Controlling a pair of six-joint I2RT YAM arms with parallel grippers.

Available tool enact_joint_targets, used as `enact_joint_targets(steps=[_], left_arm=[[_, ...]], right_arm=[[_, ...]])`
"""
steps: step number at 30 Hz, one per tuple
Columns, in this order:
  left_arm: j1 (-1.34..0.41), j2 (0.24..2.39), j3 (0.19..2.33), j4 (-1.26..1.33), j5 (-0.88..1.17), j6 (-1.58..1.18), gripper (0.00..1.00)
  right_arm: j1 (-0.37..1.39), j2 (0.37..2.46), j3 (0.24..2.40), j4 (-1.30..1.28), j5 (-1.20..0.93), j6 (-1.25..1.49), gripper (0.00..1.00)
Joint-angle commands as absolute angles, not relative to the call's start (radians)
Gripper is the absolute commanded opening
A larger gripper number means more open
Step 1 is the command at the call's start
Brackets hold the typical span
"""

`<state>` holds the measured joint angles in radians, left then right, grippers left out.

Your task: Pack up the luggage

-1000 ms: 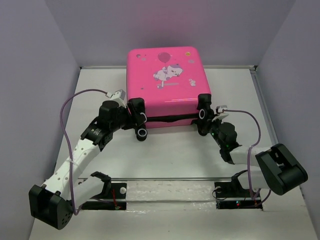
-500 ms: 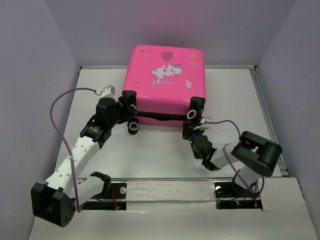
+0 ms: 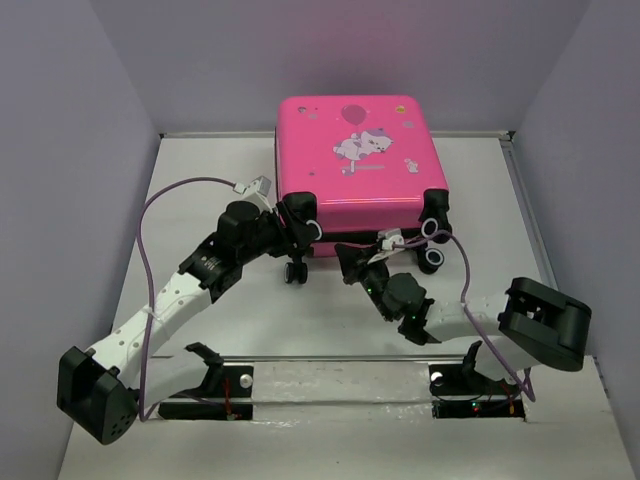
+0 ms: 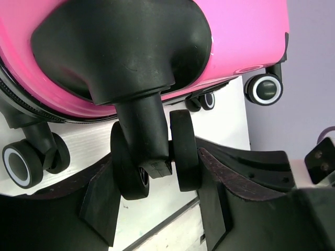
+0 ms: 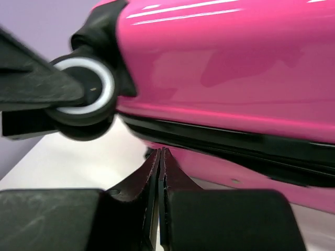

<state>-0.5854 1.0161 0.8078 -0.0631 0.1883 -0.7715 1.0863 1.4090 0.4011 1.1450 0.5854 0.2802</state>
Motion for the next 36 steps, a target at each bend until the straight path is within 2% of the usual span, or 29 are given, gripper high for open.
enact_joint_targets(steps=[1, 4, 9, 12, 15, 17, 18, 21, 26, 32, 36], left_arm=[[-0.611, 0.960, 0.870, 0.262, 0.324, -0.730, 0.06], [-0.609, 0.951, 0.920, 0.171, 0.249, -0.663, 0.06], [-0.578, 0.913, 0.931, 0.106, 0.189, -0.617, 0.06], [-0.531, 0.885, 0.927, 0.068, 0.150, -0.588, 0.06], [-0.441, 0.854, 0.914, 0.035, 0.143, -0.563, 0.06], [-0.394, 0.839, 0.897, 0.031, 0.156, -0.569, 0.06], [-0.358, 0.836, 0.879, 0.046, 0.187, -0.575, 0.06], [-0.318, 0.845, 0.853, 0.078, 0.228, -0.591, 0.06], [-0.273, 0.865, 0.831, 0.126, 0.268, -0.603, 0.06], [-0.273, 0.847, 0.773, 0.179, 0.359, -0.630, 0.06], [-0.273, 0.836, 0.755, 0.183, 0.393, -0.627, 0.06]], right_arm=[[1.135, 1.552, 0.486, 1.151, 0.404, 0.288, 0.07], [1.135, 1.566, 0.483, 1.074, 0.498, 0.298, 0.07], [1.126, 1.357, 0.332, 0.936, 0.727, 0.345, 0.07], [1.071, 1.264, 0.263, 0.841, 0.723, 0.432, 0.07], [0.942, 1.161, 0.180, 0.792, 0.675, 0.489, 0.08], [0.930, 1.089, 0.141, 0.779, 0.680, 0.495, 0.11], [0.919, 1.071, 0.134, 0.766, 0.708, 0.514, 0.18], [0.873, 1.010, 0.095, 0.761, 0.729, 0.554, 0.28], [0.708, 0.928, 0.080, 0.779, 0.559, 0.501, 0.40], [0.707, 1.029, 0.118, 0.928, 0.309, 0.385, 0.44], [0.707, 1.117, 0.129, 1.032, 0.204, 0.356, 0.52]])
